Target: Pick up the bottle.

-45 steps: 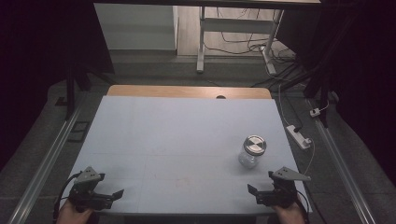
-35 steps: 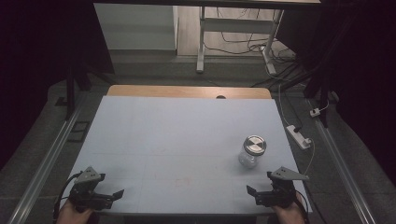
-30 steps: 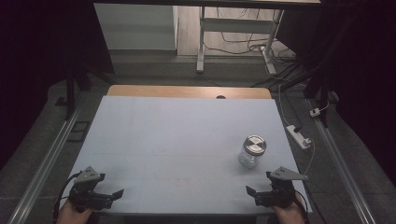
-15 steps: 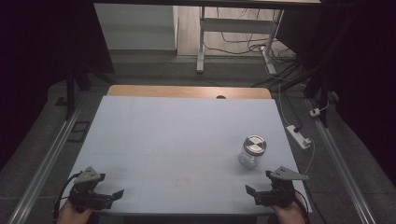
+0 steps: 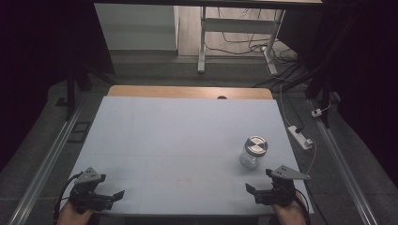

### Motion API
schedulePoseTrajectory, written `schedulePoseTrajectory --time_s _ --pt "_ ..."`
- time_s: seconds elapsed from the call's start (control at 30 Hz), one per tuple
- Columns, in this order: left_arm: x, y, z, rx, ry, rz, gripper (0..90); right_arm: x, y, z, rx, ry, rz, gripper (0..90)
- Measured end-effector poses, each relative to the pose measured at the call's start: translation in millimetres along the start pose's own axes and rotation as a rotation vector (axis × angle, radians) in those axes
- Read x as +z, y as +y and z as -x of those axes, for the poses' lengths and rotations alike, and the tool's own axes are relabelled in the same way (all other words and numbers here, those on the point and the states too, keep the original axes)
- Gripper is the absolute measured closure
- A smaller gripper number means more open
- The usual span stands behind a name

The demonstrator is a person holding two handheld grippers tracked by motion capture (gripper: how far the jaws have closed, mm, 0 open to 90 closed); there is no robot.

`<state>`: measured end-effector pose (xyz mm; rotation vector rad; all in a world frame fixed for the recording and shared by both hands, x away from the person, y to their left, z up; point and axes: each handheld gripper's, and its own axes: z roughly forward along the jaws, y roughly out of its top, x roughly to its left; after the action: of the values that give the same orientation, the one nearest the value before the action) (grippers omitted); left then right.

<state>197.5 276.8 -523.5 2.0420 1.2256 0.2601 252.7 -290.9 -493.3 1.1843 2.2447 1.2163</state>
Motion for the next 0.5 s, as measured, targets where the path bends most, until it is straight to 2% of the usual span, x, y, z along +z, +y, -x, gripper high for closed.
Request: schedulePoseTrajectory --time_s 0.33,0.5 --pt "0.0 0.0 -0.6 -0.004 -0.006 0.000 1.8 2.1 5.6 0.3 -0.014 -0.017 0.014 0.0" --pt "0.1 0.0 -1.0 -0.005 -0.009 -0.001 1.8 6.6 8.8 2.9 0.003 -0.035 0.011 0.0"
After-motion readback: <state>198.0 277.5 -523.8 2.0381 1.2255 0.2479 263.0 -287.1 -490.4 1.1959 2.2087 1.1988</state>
